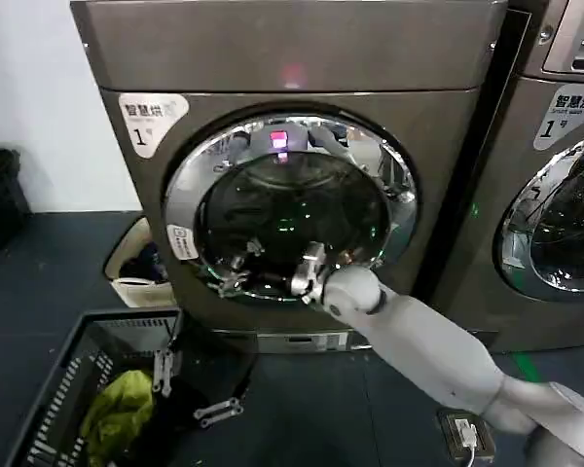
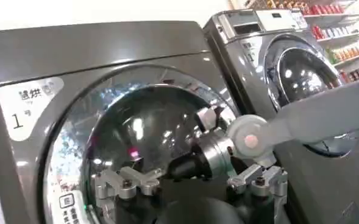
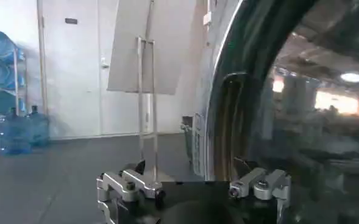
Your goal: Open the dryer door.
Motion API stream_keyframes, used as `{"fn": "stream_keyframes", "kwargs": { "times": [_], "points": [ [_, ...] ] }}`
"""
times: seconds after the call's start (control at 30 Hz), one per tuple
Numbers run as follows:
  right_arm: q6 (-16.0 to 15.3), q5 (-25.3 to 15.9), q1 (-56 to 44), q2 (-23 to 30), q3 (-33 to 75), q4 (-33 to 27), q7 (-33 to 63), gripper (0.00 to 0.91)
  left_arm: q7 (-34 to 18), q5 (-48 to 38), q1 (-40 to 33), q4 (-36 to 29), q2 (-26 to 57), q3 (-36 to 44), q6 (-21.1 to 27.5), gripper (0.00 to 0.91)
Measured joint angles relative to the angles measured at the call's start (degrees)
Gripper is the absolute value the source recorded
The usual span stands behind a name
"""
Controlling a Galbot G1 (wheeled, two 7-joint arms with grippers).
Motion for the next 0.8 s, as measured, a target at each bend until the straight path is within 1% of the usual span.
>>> {"fn": "stream_keyframes", "kwargs": {
  "times": [0.33,0.67,0.8],
  "points": [
    [0.09,-1.08,2.34,4.83,-1.77,-4.96,-0.31,0.907,-0.21,-0.49,1.59,0.53,0.19,-2.07,-0.02,0.907],
    [0.15,-1.36,3.5,8.89,-3.13,-8.77,-1.05,0.907,0.08,-3.92,3.43,1.18,0.08,-5.92,-0.14,0.907],
    [0.12,-1.22,4.04,9.62,-3.75,-9.51,-1.99,0.907,-0.26,-6.94,3.43,1.15,-0.44,-7.62,0.78,0.907]
  ]
}}
